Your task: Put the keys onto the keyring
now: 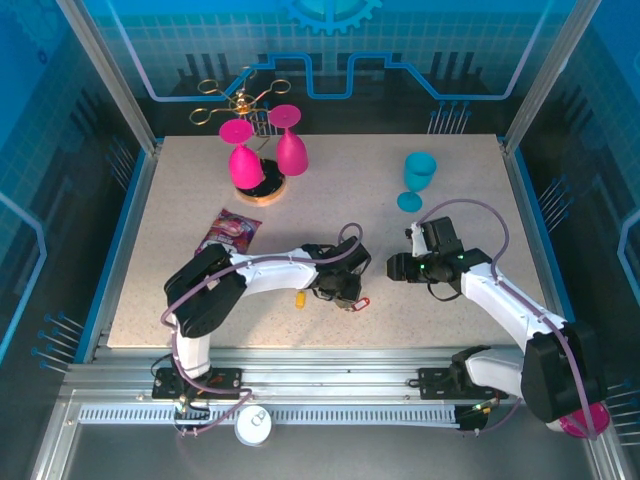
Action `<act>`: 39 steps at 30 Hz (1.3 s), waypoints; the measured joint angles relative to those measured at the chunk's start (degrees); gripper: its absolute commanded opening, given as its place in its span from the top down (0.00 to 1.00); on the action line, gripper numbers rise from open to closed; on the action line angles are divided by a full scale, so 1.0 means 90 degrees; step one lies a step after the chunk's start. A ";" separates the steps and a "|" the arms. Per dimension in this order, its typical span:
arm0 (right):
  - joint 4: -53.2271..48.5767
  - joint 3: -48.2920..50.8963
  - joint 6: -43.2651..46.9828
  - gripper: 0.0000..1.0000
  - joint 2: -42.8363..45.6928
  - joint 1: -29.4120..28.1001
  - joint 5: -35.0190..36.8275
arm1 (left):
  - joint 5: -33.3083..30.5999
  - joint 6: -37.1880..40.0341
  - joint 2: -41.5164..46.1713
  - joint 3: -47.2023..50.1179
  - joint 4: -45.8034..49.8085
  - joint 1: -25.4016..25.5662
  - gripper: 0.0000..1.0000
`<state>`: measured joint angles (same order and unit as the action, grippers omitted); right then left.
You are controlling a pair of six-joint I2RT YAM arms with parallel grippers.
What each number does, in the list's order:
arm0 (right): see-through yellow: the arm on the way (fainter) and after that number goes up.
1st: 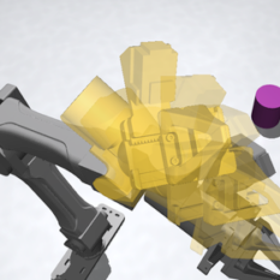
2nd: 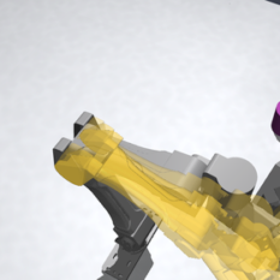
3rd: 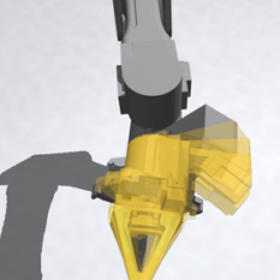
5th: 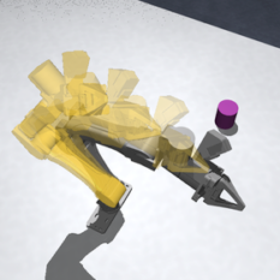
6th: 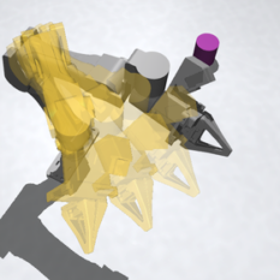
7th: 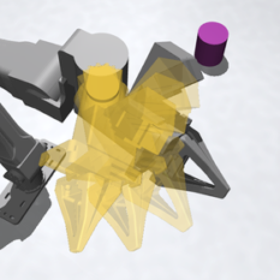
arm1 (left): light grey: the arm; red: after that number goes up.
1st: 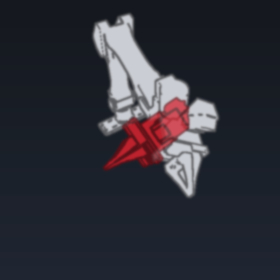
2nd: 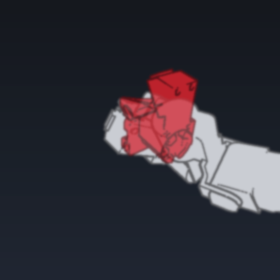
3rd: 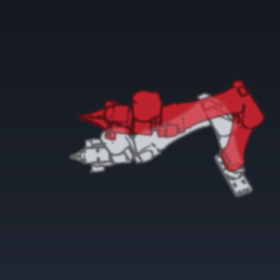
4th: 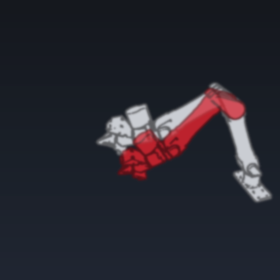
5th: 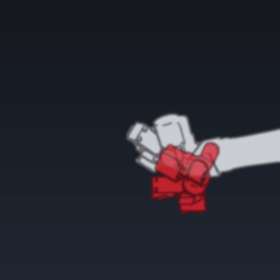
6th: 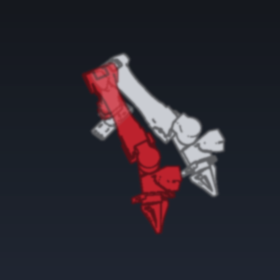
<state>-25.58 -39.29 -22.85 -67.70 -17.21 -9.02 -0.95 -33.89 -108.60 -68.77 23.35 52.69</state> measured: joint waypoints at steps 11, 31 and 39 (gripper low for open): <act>-0.0024 0.0000 0.0000 0.48 0.0036 0.0005 0.0000 | 0.0080 -0.0005 -0.0027 0.0000 -0.0005 0.0036 0.90; 0.0104 0.0168 0.0097 0.51 0.1083 0.0301 -0.0075 | -0.0007 0.1707 0.1149 0.0874 -0.1511 0.0046 1.00; 0.0427 0.0289 0.0119 0.52 0.1141 0.0308 -0.0257 | -0.0005 0.3121 0.1163 0.1421 -0.2268 0.0046 1.00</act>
<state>-21.74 -36.69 -21.78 -57.43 -14.44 -11.33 -0.99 -5.80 -98.13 -55.99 2.94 53.10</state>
